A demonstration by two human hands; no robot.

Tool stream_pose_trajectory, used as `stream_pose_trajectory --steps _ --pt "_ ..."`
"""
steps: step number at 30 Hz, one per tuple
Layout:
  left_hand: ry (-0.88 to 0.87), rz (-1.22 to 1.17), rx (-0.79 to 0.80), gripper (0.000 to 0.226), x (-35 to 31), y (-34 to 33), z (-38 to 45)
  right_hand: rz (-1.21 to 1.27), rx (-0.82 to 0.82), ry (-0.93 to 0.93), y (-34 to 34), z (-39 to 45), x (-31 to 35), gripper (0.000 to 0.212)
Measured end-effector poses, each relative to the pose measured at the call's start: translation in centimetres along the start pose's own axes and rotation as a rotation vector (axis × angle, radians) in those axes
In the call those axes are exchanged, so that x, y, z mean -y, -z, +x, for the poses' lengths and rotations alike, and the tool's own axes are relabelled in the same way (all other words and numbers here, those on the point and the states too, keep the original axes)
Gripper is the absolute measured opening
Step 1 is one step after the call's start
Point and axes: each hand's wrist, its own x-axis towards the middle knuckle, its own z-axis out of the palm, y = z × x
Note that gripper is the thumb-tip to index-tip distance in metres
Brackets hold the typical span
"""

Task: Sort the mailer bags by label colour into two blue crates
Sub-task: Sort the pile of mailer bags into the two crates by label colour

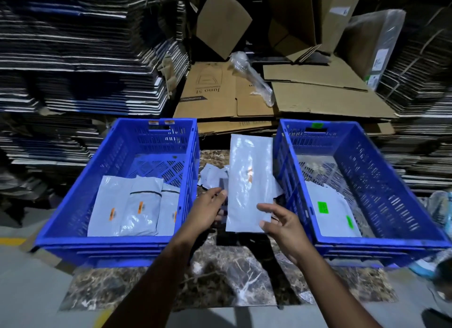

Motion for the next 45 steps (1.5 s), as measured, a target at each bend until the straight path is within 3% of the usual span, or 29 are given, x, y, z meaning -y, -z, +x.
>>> stream_pose_trajectory --steps 2,7,15,18,22,26,30,36,40,45 --pt "-0.028 -0.209 -0.01 0.036 -0.5 -0.8 -0.8 -0.095 0.078 0.028 0.5 -1.2 0.1 0.047" --pt "-0.167 -0.331 0.04 0.031 -0.9 -1.6 -2.5 -0.26 0.16 0.11 1.4 -2.1 0.9 0.063" --pt "-0.229 -0.289 0.013 0.05 -0.2 -0.2 -3.0 -0.303 0.242 0.123 -0.4 -1.7 2.6 0.057" --pt "-0.235 -0.29 -0.081 0.053 0.2 1.6 -3.1 -0.276 0.292 0.159 -1.9 -1.1 3.1 0.052" --pt "-0.209 -0.312 -0.28 0.054 0.6 7.3 -2.5 -0.221 0.242 0.133 -5.6 1.2 2.9 0.043" --pt "-0.099 -0.124 -0.414 0.059 2.8 14.8 -1.5 -0.533 0.192 0.17 -11.5 3.8 1.2 0.03" --pt "0.047 0.073 -0.508 0.059 5.0 19.3 -0.9 -0.756 0.375 0.191 -17.4 4.0 -0.5 0.066" --pt "0.297 0.459 -0.197 0.087 8.8 20.4 -0.3 -0.81 0.33 0.225 -19.5 3.4 -2.1 0.071" --pt "0.174 0.593 -0.284 0.08 8.0 18.8 0.1 -0.803 0.309 0.24 -19.3 3.5 -2.4 0.071" --pt "-0.148 0.473 -0.281 0.05 6.2 14.1 -0.1 -0.744 0.271 0.246 -16.5 3.2 -2.5 0.06"
